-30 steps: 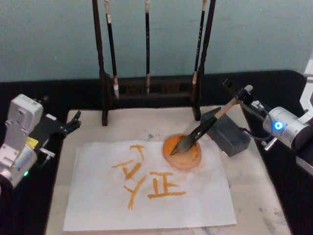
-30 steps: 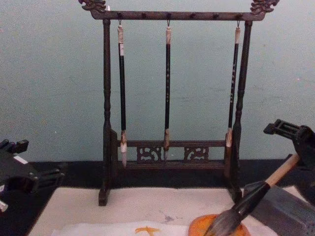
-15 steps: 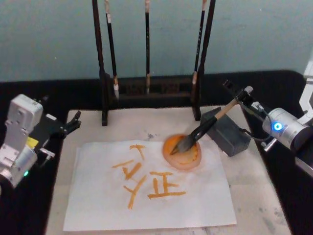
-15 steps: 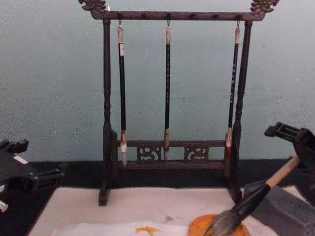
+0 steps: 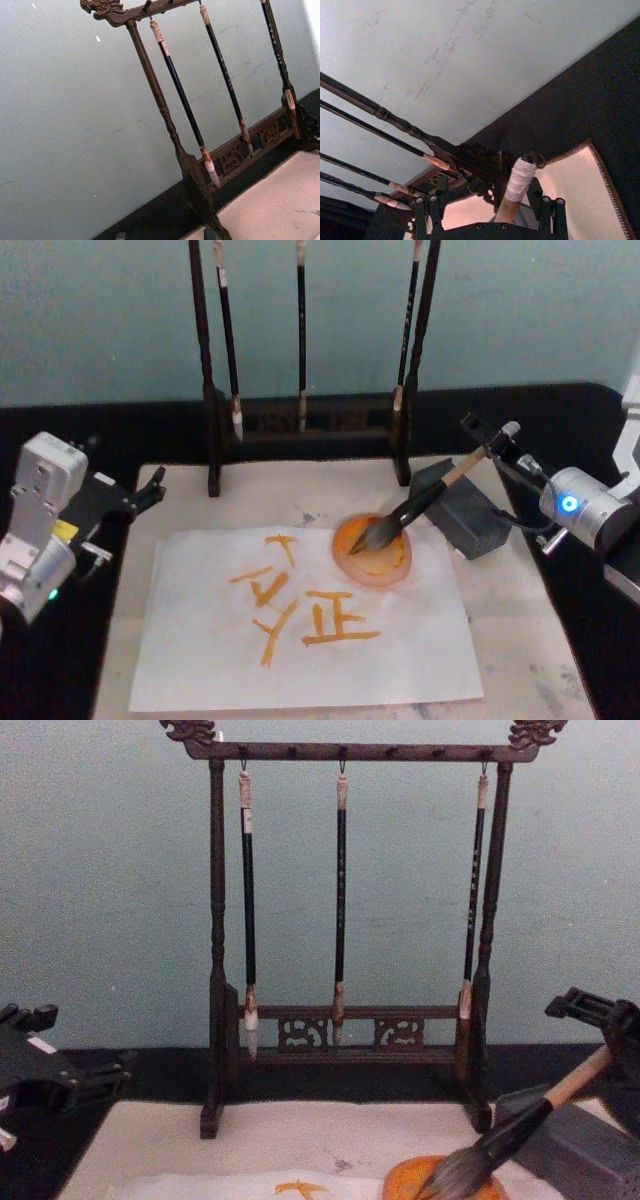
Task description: Pick up the brush from the inkstone, write on the paper, then place the brush back to its original position.
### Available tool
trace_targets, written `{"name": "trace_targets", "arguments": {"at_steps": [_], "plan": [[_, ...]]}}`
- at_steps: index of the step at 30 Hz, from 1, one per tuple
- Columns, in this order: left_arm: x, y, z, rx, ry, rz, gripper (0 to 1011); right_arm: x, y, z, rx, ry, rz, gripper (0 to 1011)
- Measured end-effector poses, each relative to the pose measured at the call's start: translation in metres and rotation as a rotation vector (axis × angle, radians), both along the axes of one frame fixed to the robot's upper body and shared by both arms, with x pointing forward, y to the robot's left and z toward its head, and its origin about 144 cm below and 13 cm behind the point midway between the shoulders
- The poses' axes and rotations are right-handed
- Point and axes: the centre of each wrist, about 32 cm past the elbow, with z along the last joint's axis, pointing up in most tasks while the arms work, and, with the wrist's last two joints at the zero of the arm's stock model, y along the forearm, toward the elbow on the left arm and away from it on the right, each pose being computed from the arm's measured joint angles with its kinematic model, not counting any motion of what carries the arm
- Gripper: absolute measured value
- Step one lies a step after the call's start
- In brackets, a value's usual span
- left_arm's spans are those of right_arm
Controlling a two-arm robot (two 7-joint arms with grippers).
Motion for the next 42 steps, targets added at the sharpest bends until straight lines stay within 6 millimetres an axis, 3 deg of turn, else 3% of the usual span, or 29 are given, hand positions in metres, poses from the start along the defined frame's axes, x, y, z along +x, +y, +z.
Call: {"name": "trace_targets", "arguments": {"at_steps": [13, 34, 42], "plan": [[0.000, 0.000, 0.000, 0.000, 0.000, 0.000, 1010, -0.007, -0.005, -0.002, 0.004, 0.007, -0.003, 1000], [0.000, 0.000, 0.000, 0.000, 0.000, 0.000, 1010, -0.061, -0.017, 0.007, 0.011, 0.006, 0.025, 1000], [0.000, 0.000, 0.000, 0.000, 0.000, 0.000, 1010, -0.083, -0.010, 0.018, -0.135, -0.170, 0.048, 1000]]}}
